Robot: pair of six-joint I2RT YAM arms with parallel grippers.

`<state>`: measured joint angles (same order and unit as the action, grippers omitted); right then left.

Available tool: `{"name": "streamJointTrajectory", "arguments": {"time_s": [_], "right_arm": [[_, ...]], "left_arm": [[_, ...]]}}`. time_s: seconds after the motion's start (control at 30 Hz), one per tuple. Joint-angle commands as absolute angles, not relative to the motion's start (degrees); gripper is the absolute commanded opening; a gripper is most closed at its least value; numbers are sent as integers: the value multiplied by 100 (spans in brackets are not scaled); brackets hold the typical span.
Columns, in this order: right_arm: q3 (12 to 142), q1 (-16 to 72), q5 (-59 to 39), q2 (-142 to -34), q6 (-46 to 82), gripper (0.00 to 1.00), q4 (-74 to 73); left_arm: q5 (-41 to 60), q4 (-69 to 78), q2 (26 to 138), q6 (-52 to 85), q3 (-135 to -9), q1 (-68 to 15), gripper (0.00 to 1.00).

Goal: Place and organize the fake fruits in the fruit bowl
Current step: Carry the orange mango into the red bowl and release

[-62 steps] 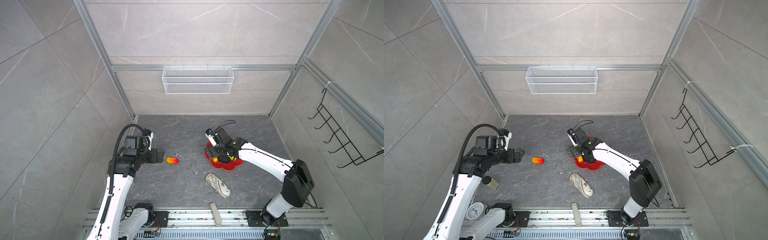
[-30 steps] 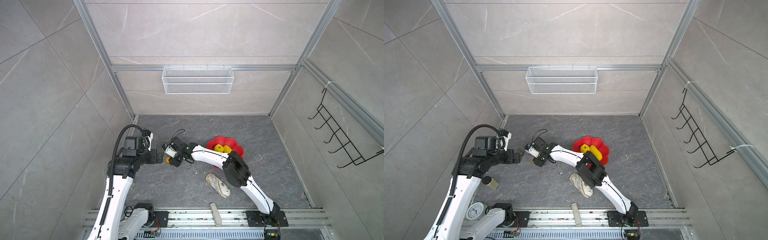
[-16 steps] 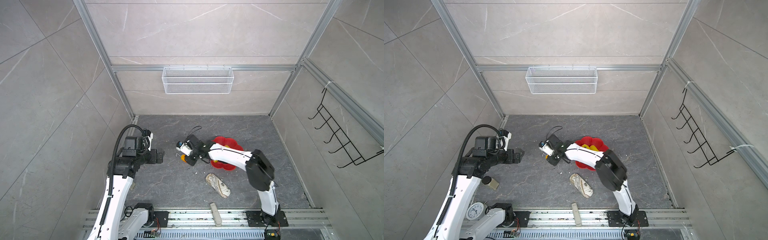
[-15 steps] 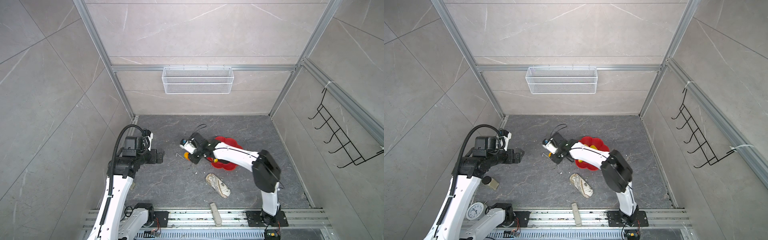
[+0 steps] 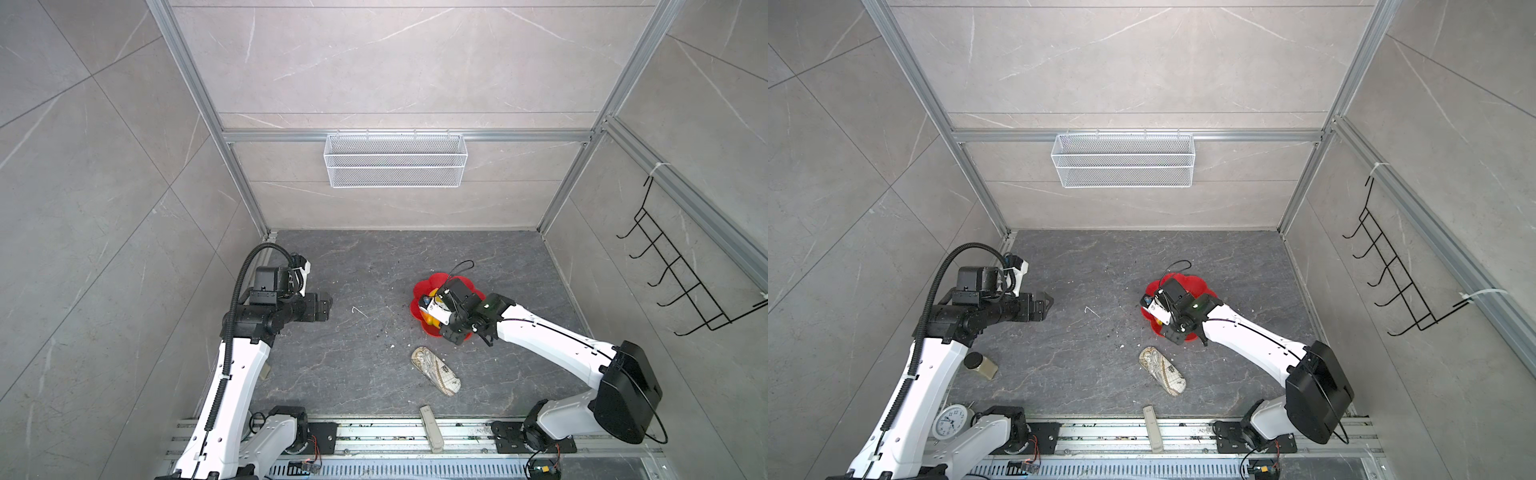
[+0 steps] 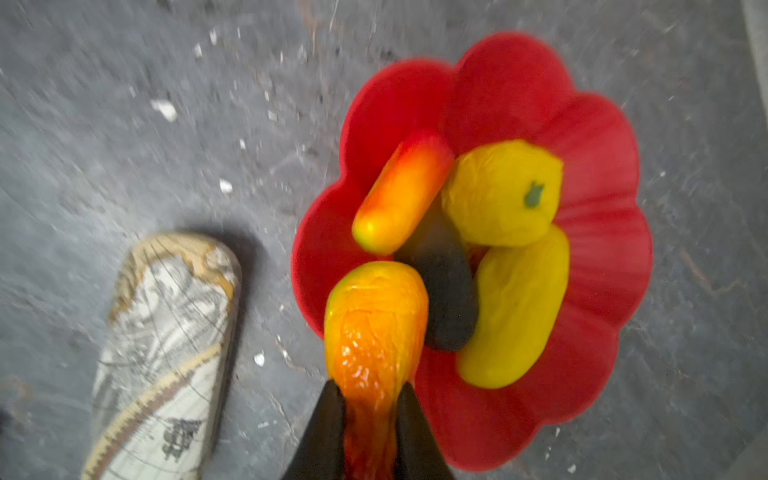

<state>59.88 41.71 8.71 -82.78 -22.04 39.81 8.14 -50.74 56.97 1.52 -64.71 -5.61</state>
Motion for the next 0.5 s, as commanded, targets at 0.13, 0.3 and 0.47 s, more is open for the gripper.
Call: {"name": "streamJointTrajectory", "arguments": {"time_s": [0.13, 0.3, 0.47], "right_arm": [[5801, 4140, 1459, -8203, -2736, 0, 3977], [5801, 4140, 1459, -8354, -2717, 9, 3911], [5834, 4145, 1373, -8365, -2707, 33, 3866]], "left_arm": [[933, -4886, 5581, 94, -6550, -553, 100], [924, -4869, 5606, 77, -6506, -554, 100], [897, -4860, 5617, 65, -6495, -549, 100]]}}
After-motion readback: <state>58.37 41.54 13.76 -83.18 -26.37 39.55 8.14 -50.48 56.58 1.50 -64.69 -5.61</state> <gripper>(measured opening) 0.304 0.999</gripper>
